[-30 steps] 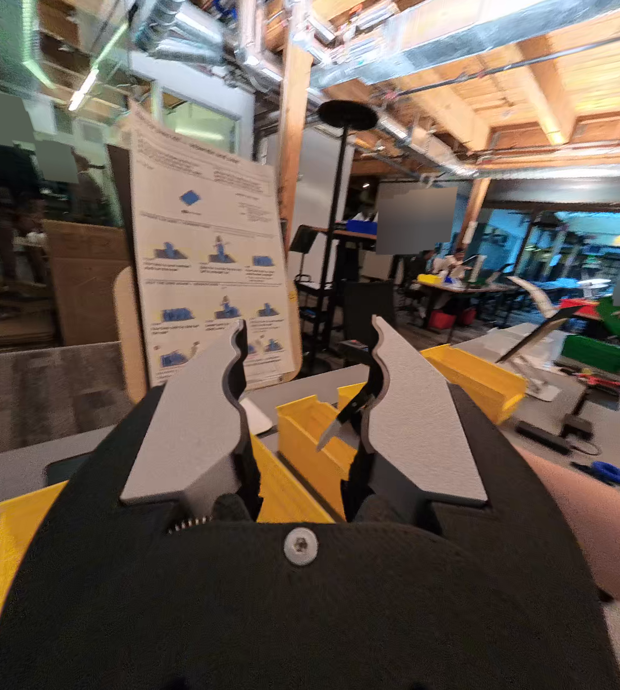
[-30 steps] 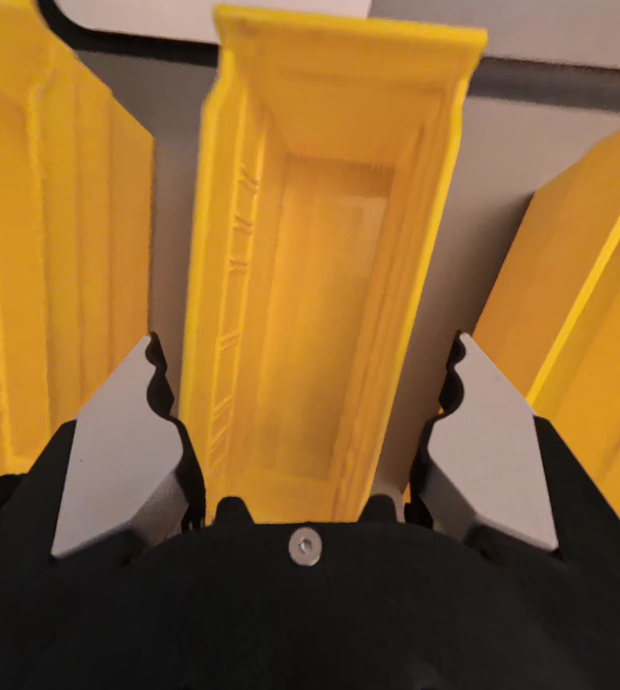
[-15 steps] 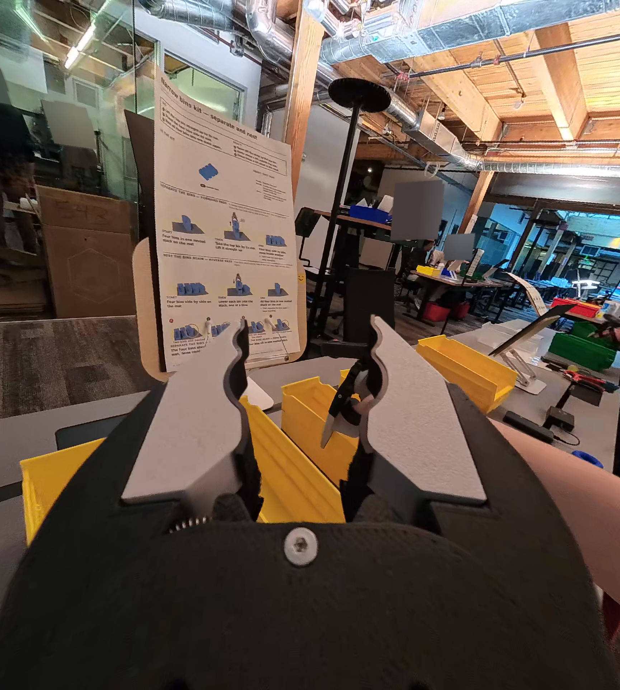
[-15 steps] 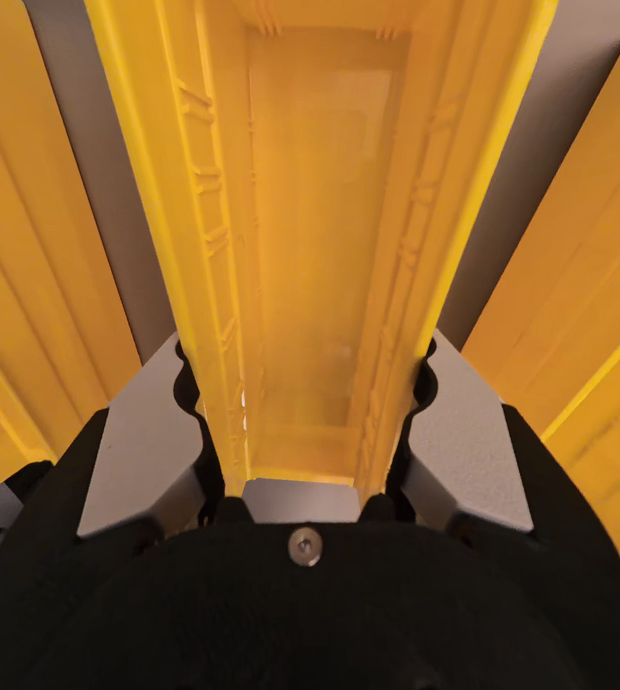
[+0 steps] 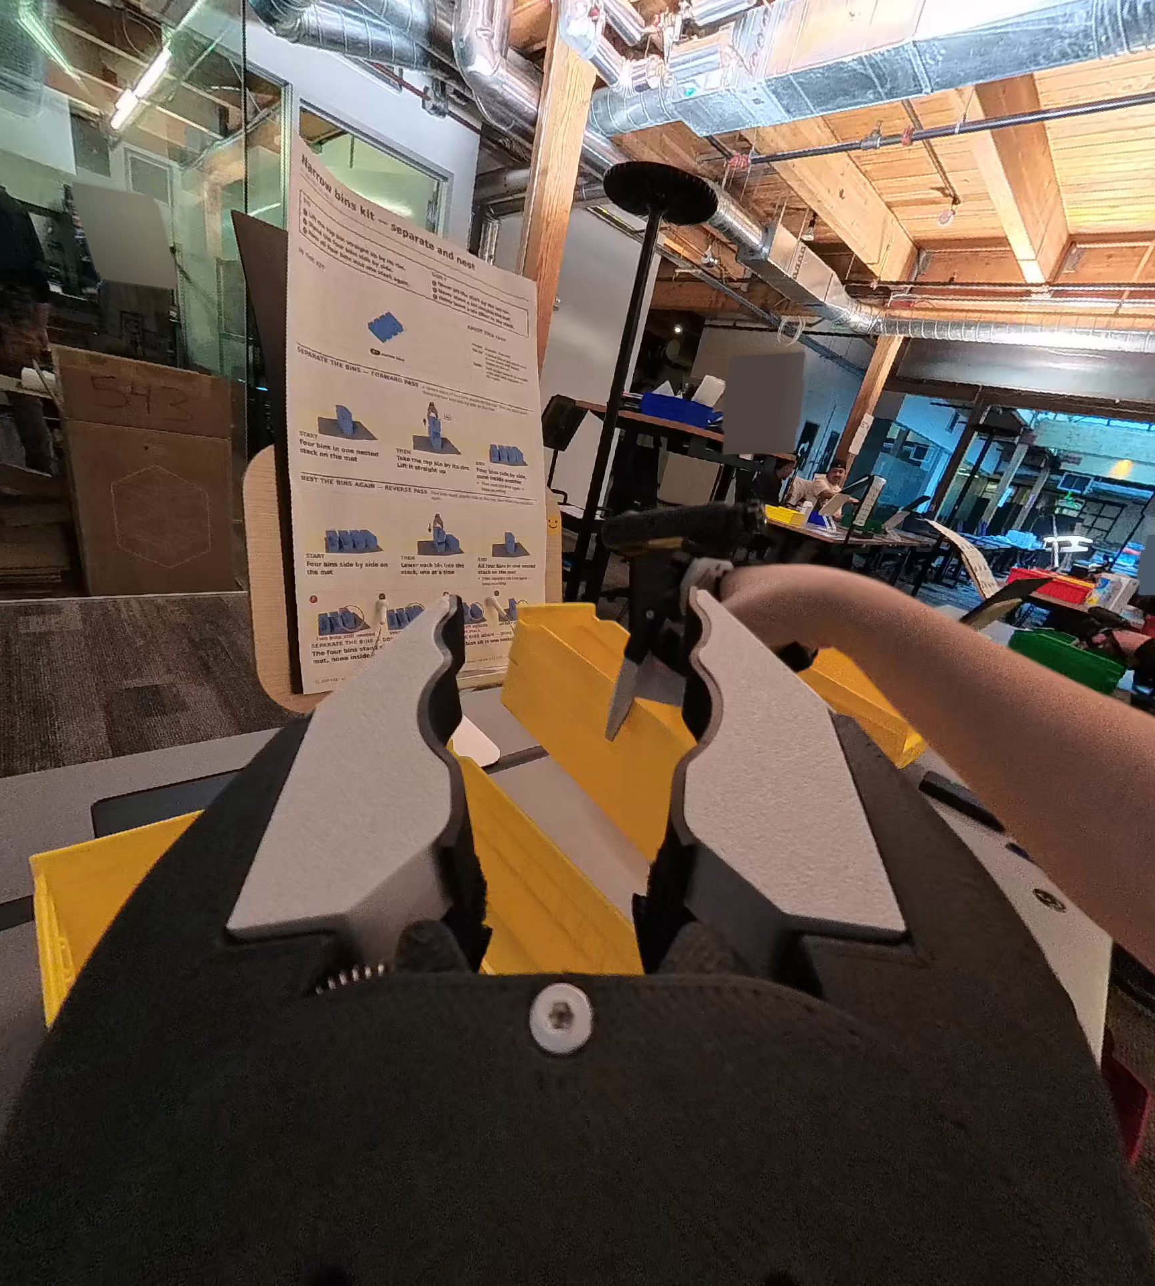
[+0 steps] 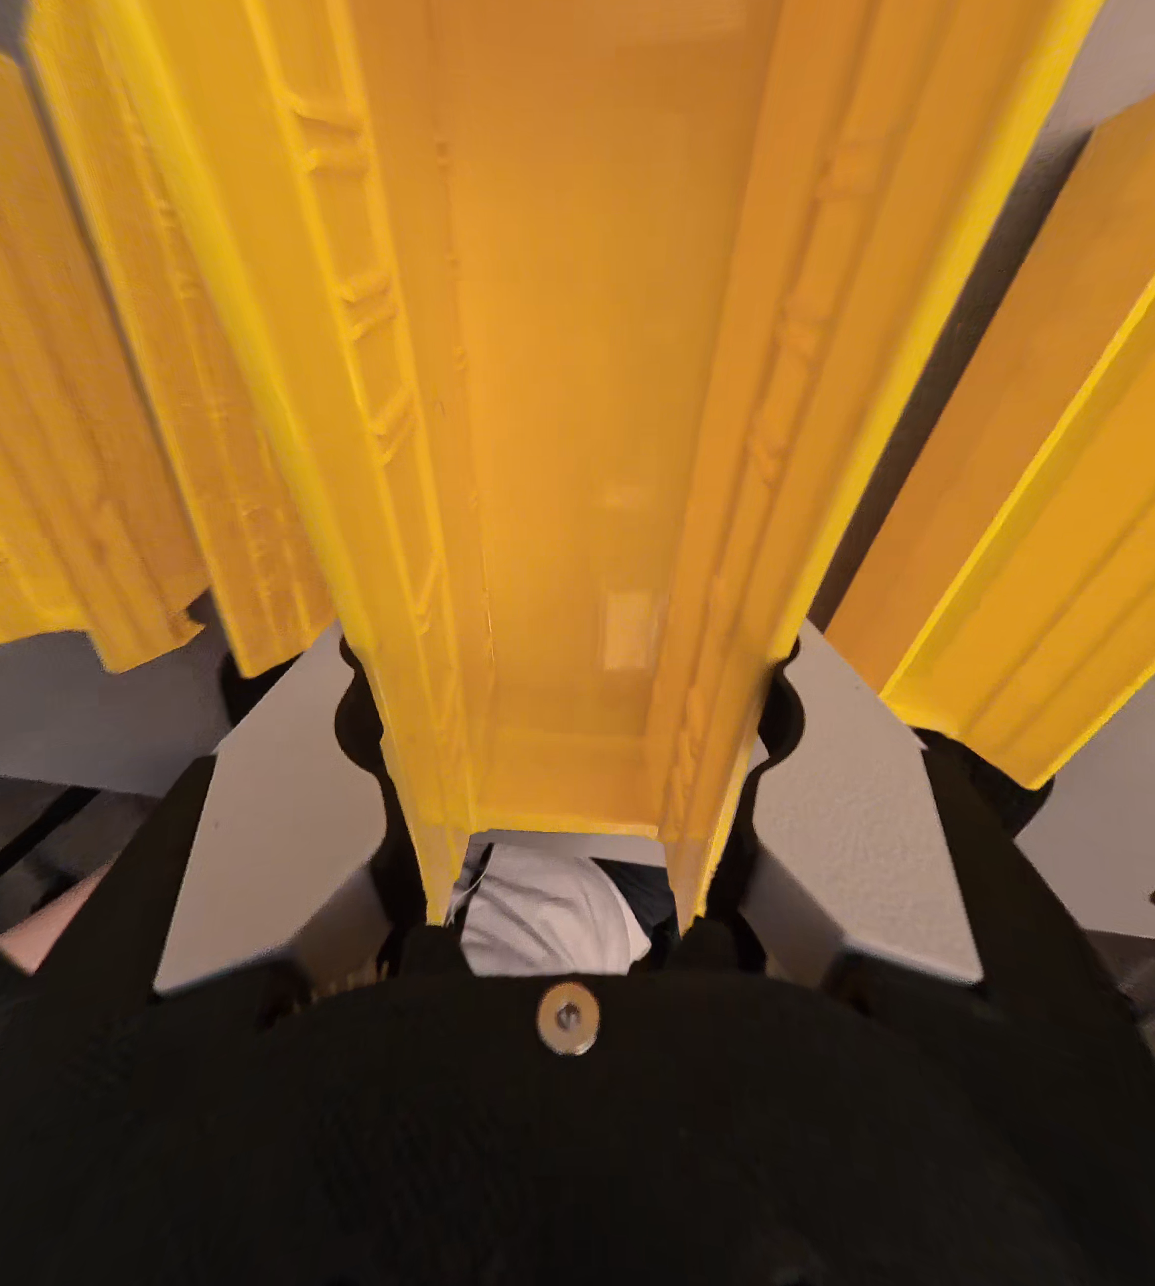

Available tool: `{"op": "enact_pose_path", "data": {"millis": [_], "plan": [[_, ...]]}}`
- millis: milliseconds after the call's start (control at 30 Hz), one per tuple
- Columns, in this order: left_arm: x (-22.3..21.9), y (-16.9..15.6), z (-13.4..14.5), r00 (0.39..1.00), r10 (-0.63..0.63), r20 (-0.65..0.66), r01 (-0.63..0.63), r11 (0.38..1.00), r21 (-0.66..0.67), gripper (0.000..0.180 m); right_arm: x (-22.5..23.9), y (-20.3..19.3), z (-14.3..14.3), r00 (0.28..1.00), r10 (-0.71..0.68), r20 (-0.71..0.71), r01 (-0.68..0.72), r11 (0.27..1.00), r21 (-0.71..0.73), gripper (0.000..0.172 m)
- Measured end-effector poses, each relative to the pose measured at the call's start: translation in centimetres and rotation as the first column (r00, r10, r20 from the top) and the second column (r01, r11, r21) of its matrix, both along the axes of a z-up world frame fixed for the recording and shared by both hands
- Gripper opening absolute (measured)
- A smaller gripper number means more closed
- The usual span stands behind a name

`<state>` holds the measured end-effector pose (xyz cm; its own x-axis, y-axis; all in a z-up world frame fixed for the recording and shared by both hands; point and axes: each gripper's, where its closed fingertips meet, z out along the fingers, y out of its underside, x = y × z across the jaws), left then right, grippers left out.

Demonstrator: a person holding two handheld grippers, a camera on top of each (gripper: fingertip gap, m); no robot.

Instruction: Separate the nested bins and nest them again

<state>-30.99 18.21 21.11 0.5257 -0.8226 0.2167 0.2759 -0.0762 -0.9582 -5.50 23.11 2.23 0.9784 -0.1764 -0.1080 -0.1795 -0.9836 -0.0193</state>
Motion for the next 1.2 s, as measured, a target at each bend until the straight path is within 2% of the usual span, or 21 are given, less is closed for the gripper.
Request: {"op": "enact_pose_path", "data": {"millis": [100,200,433,567,767,1200], "plan": [[-0.2,-0.1,0.1,1.000,0.004,0.002,-0.004,1.000,0.003,0.062,-3.3,0.6,1.9,0.998,0.034,-0.045,-0.034,0.999,-0.009,0.115],[-0.3,-0.2,0.1,1.000,0.003,0.003,-0.003,1.000,0.002,0.062,-6.7,1.3,2.1,0.993,0.054,-0.108,-0.057,0.998,-0.025,0.116],[0.1,-0.1,-0.1,1.000,-0.029,0.005,0.029,1.000,-0.007,0.064,-11.8,3.0,-1.8,0.973,0.059,-0.223,-0.080,0.993,-0.083,0.117],[0.3,-0.1,-0.3,0.997,-0.068,0.022,0.069,0.997,-0.030,0.068,-12.2,3.0,-4.6,0.982,0.042,-0.182,-0.067,0.989,-0.134,0.117],[0.1,-0.2,0.0,0.998,-0.060,0.031,0.061,0.998,-0.018,0.067,-12.0,3.9,-6.8,0.991,0.005,-0.135,-0.023,0.992,-0.128,0.119],[1.0,-0.4,-0.2,0.997,-0.078,0.005,0.078,0.997,-0.021,0.068,-12.4,5.0,-9.0,1.000,0.020,0.020,-0.018,0.995,-0.097,0.121]]}}
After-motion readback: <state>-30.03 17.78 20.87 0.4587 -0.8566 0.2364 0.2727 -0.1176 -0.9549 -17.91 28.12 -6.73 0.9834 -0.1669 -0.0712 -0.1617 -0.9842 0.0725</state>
